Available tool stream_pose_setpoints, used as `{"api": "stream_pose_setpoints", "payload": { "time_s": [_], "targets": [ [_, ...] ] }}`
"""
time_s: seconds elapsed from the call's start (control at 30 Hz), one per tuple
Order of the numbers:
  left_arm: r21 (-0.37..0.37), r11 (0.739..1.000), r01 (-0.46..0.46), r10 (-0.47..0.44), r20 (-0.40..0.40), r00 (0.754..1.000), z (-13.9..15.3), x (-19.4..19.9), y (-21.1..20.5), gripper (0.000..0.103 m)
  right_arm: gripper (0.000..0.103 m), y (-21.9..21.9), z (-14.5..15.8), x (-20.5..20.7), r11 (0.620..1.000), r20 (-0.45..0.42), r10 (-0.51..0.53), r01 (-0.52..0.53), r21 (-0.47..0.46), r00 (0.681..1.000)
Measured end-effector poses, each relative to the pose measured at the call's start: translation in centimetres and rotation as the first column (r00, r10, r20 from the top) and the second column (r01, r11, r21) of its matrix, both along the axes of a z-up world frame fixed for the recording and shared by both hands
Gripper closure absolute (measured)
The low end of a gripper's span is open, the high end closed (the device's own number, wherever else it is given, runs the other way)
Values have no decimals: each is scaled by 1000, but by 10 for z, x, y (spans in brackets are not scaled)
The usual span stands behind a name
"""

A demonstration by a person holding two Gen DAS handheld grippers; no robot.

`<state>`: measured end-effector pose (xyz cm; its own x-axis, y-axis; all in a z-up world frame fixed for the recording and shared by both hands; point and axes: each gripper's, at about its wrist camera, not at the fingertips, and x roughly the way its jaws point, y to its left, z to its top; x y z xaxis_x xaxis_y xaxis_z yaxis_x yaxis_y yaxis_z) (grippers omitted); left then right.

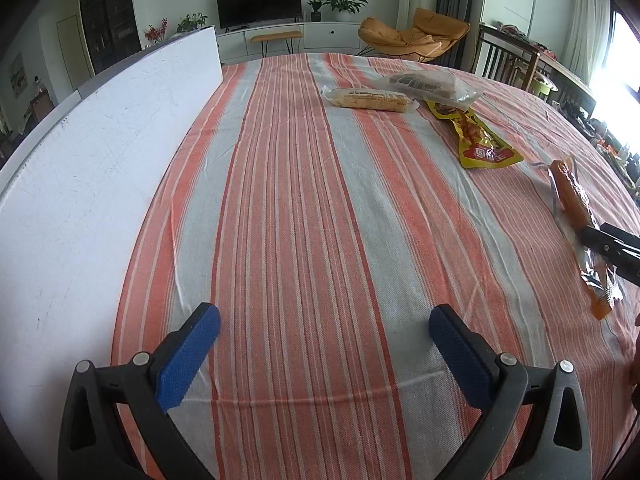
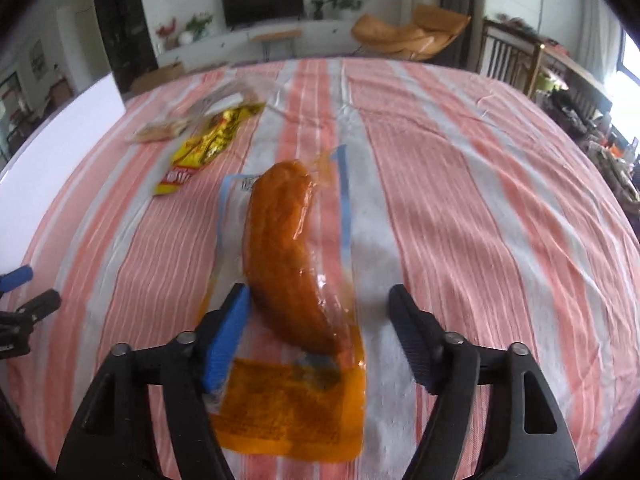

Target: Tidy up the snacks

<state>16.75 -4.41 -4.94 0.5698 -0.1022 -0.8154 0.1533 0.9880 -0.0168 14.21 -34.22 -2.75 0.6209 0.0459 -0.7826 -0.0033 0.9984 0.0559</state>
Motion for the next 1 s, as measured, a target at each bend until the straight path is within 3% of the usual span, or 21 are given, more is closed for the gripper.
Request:
{"api": "stream_pose_setpoints", "payload": {
  "time_s": [0.2,0.37,1.0],
  "targets": [
    [-1,1000,0,0,0,1000,0,0,0,0,20,4,0,-2,1000,1,16,-16,19,1000],
    [-1,1000,0,0,0,1000,0,0,0,0,16,19,-8,2,999,-15,25,-26,-43,1000],
    [-1,1000,-1,1,1,1000,0,0,1,0,16,17,-8,0,999,-15,28,-28,-36,1000]
  ]
}}
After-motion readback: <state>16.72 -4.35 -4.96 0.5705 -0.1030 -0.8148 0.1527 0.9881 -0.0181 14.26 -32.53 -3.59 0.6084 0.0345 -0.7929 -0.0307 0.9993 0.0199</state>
